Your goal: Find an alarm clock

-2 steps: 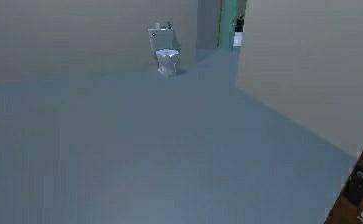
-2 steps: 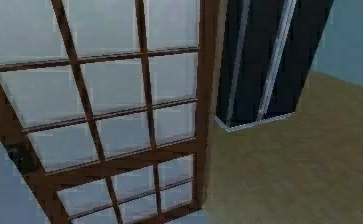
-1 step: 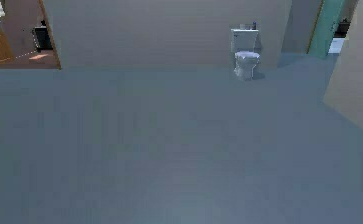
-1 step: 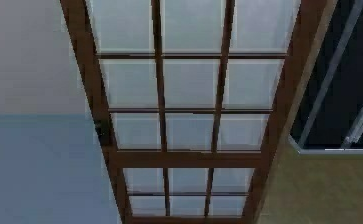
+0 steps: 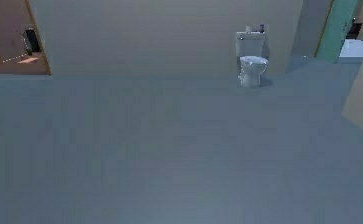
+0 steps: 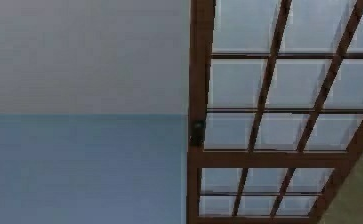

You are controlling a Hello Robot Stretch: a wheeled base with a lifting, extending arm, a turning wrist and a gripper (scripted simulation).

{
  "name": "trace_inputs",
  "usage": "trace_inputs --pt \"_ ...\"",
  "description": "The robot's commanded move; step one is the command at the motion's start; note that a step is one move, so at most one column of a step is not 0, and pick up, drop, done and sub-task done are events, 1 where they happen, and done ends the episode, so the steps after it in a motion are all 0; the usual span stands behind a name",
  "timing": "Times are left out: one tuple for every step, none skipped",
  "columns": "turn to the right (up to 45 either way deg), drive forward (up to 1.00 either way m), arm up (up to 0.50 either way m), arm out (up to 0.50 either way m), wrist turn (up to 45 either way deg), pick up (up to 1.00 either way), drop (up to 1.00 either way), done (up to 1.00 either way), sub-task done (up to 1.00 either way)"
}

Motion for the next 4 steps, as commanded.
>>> trace_inputs --pt "-42.0 0.00 0.00 0.00 0.0 0.00 0.00 0.00 0.00" --pt "0.0 1.00 0.00 0.00 0.0 0.00 0.00 0.00 0.00" --pt "0.0 1.00 0.00 0.00 0.0 0.00 0.00 0.00 0.00" --pt "0.0 1.00 0.00 0.00 0.0 0.00 0.00 0.00 0.00"
